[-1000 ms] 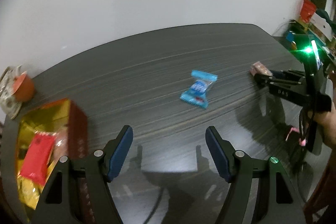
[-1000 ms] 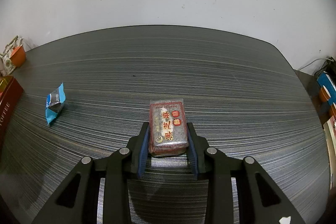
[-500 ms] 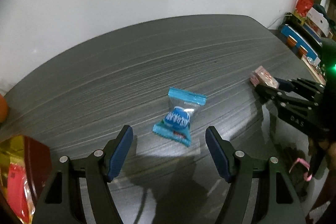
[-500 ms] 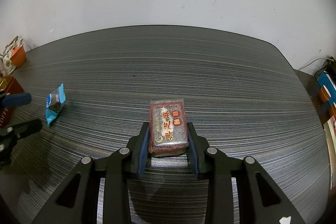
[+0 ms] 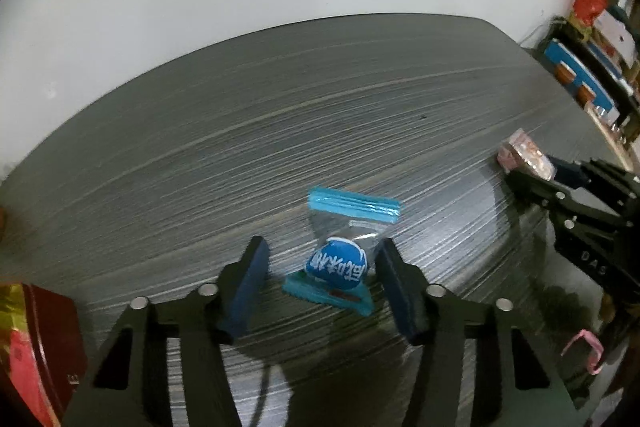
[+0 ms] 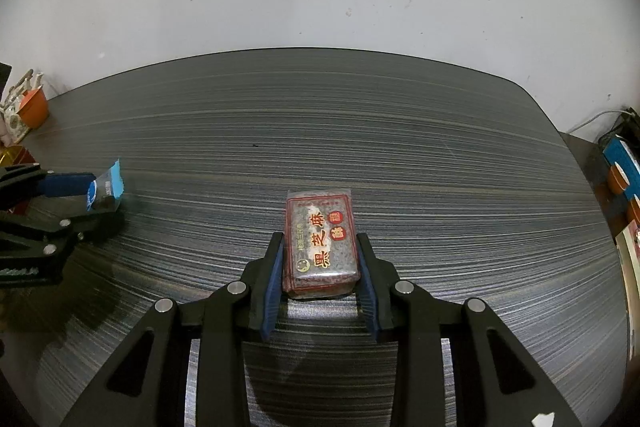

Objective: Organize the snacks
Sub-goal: 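Grasp the blue-wrapped candy with the left tool while the right tool holds the cake, then carry the blue candy into the gold tin and open the left tool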

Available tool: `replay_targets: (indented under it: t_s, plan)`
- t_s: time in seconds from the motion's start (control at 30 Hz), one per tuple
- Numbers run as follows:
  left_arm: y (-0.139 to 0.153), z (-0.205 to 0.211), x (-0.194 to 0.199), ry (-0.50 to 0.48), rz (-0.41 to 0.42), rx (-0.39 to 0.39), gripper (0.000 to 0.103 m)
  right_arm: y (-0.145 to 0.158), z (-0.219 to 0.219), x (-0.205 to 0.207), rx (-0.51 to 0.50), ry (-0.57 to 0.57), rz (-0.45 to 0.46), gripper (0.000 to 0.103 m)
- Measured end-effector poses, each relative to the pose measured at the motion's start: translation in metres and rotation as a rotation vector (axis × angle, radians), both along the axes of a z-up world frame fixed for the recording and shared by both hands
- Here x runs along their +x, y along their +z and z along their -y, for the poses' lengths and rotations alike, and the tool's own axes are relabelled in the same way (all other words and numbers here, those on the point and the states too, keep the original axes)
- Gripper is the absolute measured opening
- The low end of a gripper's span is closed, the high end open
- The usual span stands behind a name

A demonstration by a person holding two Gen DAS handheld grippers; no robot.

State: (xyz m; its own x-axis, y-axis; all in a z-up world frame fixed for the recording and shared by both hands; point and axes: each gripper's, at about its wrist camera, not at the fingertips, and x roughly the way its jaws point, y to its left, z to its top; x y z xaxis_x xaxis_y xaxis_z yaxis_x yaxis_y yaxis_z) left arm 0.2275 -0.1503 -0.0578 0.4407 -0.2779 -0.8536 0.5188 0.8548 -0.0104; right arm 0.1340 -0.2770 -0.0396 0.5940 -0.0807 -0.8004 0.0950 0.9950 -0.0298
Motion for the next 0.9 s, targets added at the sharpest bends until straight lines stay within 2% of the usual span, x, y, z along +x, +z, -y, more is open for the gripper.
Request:
replay_targets:
  t_s: [0.07, 0.1, 0.33, 0.57, 0.8, 0.9]
  plan:
    - [0.001, 0.002, 0.000, 0.000, 0.001, 0.001, 0.040, 0.000, 0.000, 0.000, 0.000, 0.000, 0.000, 0.031]
    - [0.001, 0.005, 0.000, 0.000, -0.002, 0.001, 0.032, 0.000, 0.000, 0.000, 0.000, 0.000, 0.000, 0.031]
    - [0.004, -0.009, -0.012, 0.019, 0.014, 0.038, 0.030, -0.001, 0.000, 0.001, 0.000, 0.000, 0.000, 0.031]
    - [0.017, -0.020, -0.033, 0.073, 0.021, 0.001, 0.030, 0.001, 0.000, 0.001, 0.003, 0.001, 0.000, 0.031]
    - [0.028, -0.038, -0.061, 0.159, 0.026, 0.009, 0.030, 0.001, 0.000, 0.002, 0.003, 0.001, 0.001, 0.031]
    - [0.041, -0.053, -0.079, 0.190, 0.054, 0.009, 0.030, 0.000, 0.000, 0.002, 0.007, 0.000, 0.001, 0.032]
